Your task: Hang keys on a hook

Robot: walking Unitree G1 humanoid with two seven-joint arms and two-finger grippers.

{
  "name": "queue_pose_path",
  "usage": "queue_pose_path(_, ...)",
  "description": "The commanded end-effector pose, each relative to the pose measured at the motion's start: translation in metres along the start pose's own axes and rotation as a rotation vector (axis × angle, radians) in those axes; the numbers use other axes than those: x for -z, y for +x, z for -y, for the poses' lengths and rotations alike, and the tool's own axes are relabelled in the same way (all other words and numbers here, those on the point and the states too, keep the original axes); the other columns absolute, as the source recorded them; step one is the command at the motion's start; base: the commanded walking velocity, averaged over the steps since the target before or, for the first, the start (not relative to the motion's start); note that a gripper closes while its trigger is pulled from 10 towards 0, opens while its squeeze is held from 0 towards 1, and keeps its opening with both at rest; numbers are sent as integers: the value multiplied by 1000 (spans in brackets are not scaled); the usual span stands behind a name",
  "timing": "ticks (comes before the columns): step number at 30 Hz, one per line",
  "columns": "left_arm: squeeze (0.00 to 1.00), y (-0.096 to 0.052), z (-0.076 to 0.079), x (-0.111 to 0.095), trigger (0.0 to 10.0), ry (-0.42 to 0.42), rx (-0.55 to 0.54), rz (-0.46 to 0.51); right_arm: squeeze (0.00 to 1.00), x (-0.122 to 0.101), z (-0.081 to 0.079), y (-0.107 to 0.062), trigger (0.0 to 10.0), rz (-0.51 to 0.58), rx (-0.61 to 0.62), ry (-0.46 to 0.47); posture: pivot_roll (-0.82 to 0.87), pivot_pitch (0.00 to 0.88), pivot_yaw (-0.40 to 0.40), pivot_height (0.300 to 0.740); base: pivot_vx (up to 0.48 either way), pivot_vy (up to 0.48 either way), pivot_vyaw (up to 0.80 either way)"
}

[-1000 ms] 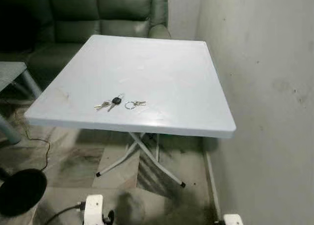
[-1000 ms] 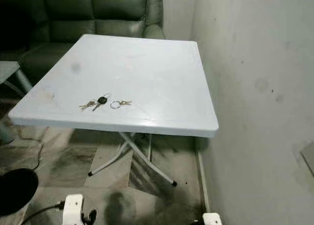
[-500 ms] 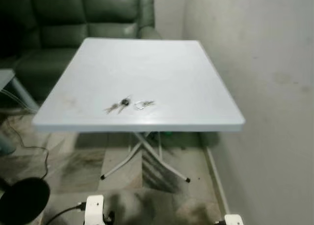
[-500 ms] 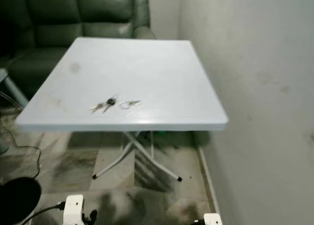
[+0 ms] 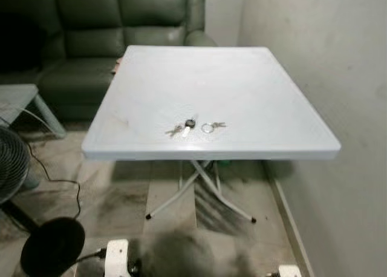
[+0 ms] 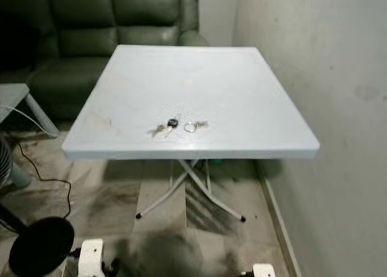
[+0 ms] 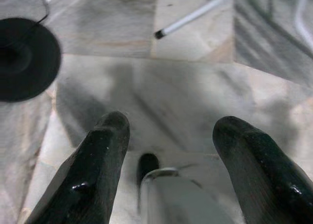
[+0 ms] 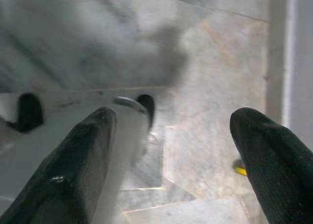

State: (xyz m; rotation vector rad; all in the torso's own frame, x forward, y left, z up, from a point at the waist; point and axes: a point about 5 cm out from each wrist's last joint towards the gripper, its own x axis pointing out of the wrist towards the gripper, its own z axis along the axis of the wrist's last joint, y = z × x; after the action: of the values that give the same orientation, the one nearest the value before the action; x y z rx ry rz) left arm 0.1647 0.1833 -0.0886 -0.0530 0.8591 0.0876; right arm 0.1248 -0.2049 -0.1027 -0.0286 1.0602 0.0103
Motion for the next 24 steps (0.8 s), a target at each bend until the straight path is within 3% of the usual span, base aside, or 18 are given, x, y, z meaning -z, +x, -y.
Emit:
queue_pose_path(1,0,0,-8,-1,10000,2,-18,0,0,-7,-7,2,10000,19,-23,-2,-72,0,-26,740,0,480,0)
queue_pose_path(8,0,0,-8,-1,10000,0,-21,1,0,-8,-8,3,10000,21,-26,-1,-69,0,-25,740,0,479,0)
queue_pose_path(24,0,-3,-11,-4,10000,0,-7,73,0,-21,-11,4,10000,83,-57,-43,-75,0,-20,740,0,0,0)
